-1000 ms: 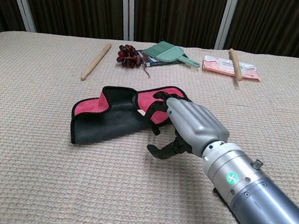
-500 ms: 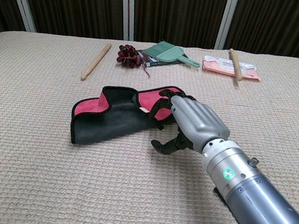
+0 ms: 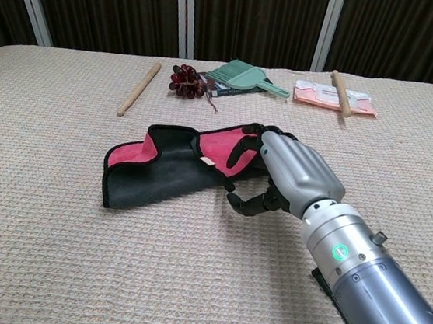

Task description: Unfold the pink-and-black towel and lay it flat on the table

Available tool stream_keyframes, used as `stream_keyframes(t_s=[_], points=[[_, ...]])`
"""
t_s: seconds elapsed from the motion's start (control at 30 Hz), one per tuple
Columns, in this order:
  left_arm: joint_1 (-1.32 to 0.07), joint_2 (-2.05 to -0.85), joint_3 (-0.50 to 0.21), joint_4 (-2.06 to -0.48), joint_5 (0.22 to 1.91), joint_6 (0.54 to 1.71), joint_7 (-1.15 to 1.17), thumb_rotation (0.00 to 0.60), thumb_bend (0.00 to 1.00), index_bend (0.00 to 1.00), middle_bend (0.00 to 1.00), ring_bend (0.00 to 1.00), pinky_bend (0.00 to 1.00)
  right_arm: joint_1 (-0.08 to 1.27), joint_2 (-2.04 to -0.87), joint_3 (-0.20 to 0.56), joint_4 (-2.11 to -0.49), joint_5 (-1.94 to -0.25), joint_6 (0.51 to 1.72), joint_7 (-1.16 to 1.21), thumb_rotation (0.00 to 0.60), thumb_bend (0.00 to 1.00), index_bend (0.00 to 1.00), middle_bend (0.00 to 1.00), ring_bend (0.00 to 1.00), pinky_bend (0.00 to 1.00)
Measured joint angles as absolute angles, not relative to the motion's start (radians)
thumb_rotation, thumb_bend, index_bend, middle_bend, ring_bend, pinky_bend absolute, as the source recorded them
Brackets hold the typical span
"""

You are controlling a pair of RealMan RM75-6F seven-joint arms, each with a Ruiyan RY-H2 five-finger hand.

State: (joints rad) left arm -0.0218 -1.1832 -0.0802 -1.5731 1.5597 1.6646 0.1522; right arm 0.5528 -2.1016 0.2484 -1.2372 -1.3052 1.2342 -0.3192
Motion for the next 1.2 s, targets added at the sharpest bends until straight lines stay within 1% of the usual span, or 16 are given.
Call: stream_keyframes(t_s=[0.2,0.57,0.93,1.2], points=[[-0.023,-1.185,-0.078,-1.573,1.563,1.664,0.154,0.6,0.0,0.0,0.0,0.0,0.0,0.55,-2.119,0.249,-1.22,-1.292,1.232,-0.321,0.6,0.31,0.42,0.14,0.05,0.0],[-0.024,-1.187,-0.08,-1.568,1.558,1.661,0.152,0.6,0.0,0.0,0.0,0.0,0.0,0.566,-2.152,0.276,-1.169,-1.296,1.248,-0.31,0.6,0.32,0.43,0.15,0.06,0.0],[-0.025,-1.192,-0.077,-1.568,1.564,1.662,0.159,0.6,0.0,0.0,0.0,0.0,0.0,0.568,-2.159,0.296,-1.154,-1.294,1.267,-0.295,0.6,0.39,0.43,0.15,0.07,0.0],[-0.025,-1.194,-0.075,-1.566,1.565,1.659,0.161,0.6,0.0,0.0,0.0,0.0,0.0,0.566,-2.154,0.294,-1.168,-1.297,1.274,-0.295,0.6,0.44,0.46,0.16,0.07,0.0]])
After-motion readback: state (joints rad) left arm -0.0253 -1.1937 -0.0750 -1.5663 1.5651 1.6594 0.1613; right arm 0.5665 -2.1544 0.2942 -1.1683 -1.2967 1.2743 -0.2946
